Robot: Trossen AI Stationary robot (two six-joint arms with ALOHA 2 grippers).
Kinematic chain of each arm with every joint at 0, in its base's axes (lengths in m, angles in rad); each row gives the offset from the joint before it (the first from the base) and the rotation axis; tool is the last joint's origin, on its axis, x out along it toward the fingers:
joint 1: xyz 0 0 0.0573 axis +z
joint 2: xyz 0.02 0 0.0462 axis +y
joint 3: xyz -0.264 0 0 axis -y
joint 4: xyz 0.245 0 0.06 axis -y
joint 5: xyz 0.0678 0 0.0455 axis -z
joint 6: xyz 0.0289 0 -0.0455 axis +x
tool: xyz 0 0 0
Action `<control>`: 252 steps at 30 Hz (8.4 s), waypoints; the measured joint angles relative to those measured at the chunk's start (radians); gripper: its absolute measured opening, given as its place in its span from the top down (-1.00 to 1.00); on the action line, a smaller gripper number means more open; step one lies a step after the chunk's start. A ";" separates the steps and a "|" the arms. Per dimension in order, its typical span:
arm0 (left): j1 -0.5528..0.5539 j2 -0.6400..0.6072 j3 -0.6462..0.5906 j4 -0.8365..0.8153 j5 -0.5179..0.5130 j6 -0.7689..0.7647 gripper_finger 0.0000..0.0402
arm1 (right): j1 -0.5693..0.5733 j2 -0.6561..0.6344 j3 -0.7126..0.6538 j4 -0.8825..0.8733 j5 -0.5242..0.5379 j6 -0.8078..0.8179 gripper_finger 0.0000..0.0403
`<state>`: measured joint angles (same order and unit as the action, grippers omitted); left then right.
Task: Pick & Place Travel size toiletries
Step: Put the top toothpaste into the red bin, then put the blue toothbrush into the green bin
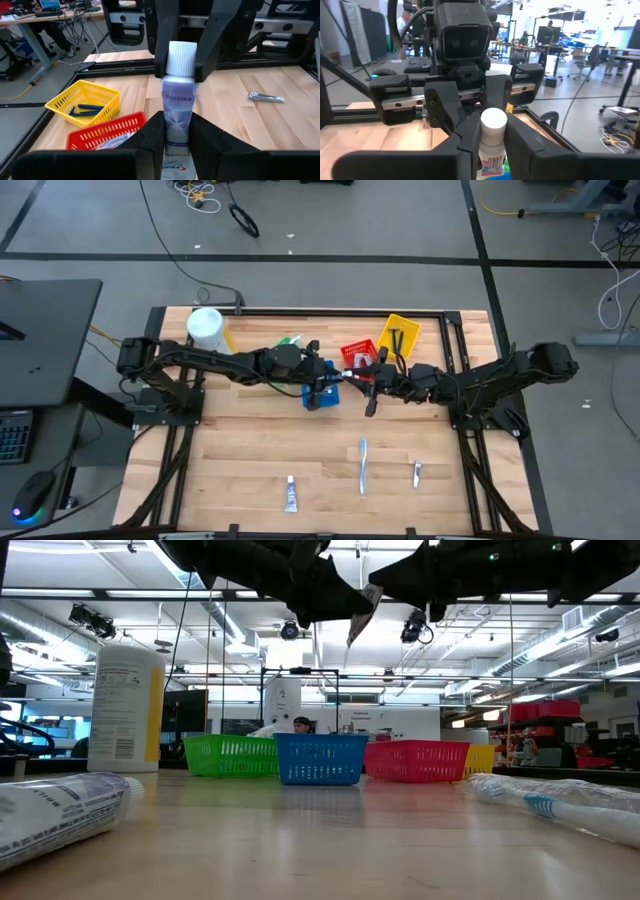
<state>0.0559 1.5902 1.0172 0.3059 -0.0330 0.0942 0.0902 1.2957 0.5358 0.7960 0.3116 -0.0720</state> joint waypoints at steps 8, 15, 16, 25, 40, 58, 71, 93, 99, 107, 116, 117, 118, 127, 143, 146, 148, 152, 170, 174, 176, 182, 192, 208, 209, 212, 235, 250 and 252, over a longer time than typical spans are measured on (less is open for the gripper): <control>0.000 0.000 0.000 -0.001 -0.004 -0.011 0.59 | 0.000 0.000 0.000 -0.003 0.012 -0.008 0.68; -0.001 0.000 0.000 -0.009 -0.081 -0.025 0.49 | -0.002 0.000 0.000 -0.038 0.032 -0.008 0.69; -0.001 0.000 0.000 -0.013 -0.090 -0.025 0.46 | -0.003 0.000 0.000 -0.046 0.045 -0.008 0.69; 0.000 -0.001 0.002 -0.104 -0.177 -0.045 0.13 | -0.077 0.001 0.000 -0.313 0.378 0.166 0.69; 0.000 -0.001 0.002 -0.109 -0.173 -0.090 0.08 | -0.221 0.132 0.000 -0.443 0.350 0.328 0.68; 0.000 -0.001 0.000 -0.176 -0.164 -0.221 0.08 | -0.199 0.078 -0.001 -0.401 0.254 0.237 0.14; -0.057 -0.001 0.000 -0.224 -0.093 -0.230 0.08 | -0.080 -0.187 -0.001 -0.547 -0.063 0.176 0.13; -0.131 -0.001 0.000 -0.256 -0.094 -0.226 0.08 | 0.022 -0.207 -0.001 -0.899 -0.406 0.379 0.12; -0.134 0.000 0.000 -0.294 -0.094 -0.256 0.08 | 0.072 -0.194 -0.001 -0.924 -0.331 0.453 0.12; -0.155 0.000 0.000 -0.353 -0.045 -0.258 0.08 | 0.128 -0.121 -0.001 -0.919 -0.305 0.454 0.12; -0.251 0.000 0.000 -0.376 -0.015 -0.269 0.08 | 0.130 -0.070 -0.001 -0.859 -0.305 0.449 0.12; -0.260 0.000 0.000 -0.376 -0.016 -0.272 0.08 | 0.130 -0.069 -0.001 -0.852 -0.305 0.446 0.12; -0.270 0.000 0.000 -0.376 -0.018 -0.274 0.08 | 0.130 -0.069 -0.001 -0.845 -0.305 0.437 0.12; -0.340 0.000 0.000 -0.380 -0.026 -0.277 0.08 | 0.141 -0.066 -0.001 -0.715 -0.435 0.255 0.12; -0.351 0.000 0.000 -0.377 -0.071 -0.303 0.08 | 0.285 0.298 0.000 -0.547 -0.524 0.010 0.12; -0.351 0.000 0.000 -0.377 -0.072 -0.315 0.08 | 0.286 0.341 0.000 -0.497 -0.414 -0.088 0.12; -0.351 0.000 0.000 -0.377 -0.072 -0.320 0.08 | 0.283 0.355 0.000 -0.471 -0.346 -0.155 0.12; -0.351 0.000 0.000 -0.377 -0.072 -0.323 0.08 | 0.285 0.373 0.000 -0.454 -0.312 -0.246 0.13; -0.351 0.000 0.000 -0.378 -0.072 -0.323 0.08 | 0.294 0.334 0.073 -0.484 -0.320 -0.283 0.40; -0.351 0.000 0.000 -0.377 -0.072 -0.323 0.08 | 0.261 0.381 0.078 -0.493 -0.376 -0.277 0.28; -0.351 0.000 0.000 -0.377 -0.072 -0.323 0.08 | 0.250 0.403 0.079 -0.469 -0.380 -0.283 0.21; -0.351 0.000 0.000 -0.377 -0.072 -0.323 0.08 | 0.222 0.455 0.080 -0.422 -0.377 -0.305 0.07; -0.351 0.000 0.000 -0.379 -0.071 -0.323 0.08 | 0.214 0.510 0.083 -0.394 -0.394 -0.280 0.31; -0.351 0.000 0.000 -0.378 -0.136 -0.350 0.08 | 0.216 0.458 0.076 -0.330 -0.153 -0.004 0.89; -0.350 0.000 0.000 -0.381 -0.156 -0.369 0.08 | 0.215 0.444 0.076 -0.345 -0.105 0.018 0.89; -0.342 0.000 0.000 -0.383 -0.211 -0.390 0.08 | 0.215 0.388 0.076 -0.361 -0.006 0.079 0.89; -0.239 0.000 0.000 -0.428 -0.187 -0.269 0.17 | 0.198 0.227 0.077 -0.291 0.107 -0.038 0.90; -0.200 0.000 0.000 -0.433 -0.187 -0.319 0.85 | 0.139 0.227 0.079 -0.321 0.017 0.013 0.69; -0.194 0.000 0.000 -0.440 -0.189 -0.339 0.85 | 0.131 0.227 0.079 -0.315 -0.005 0.011 0.64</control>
<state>-0.1381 1.5902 1.0172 -0.1341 -0.2221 -0.2446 0.2209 1.5223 0.6147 0.4806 0.3069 -0.0609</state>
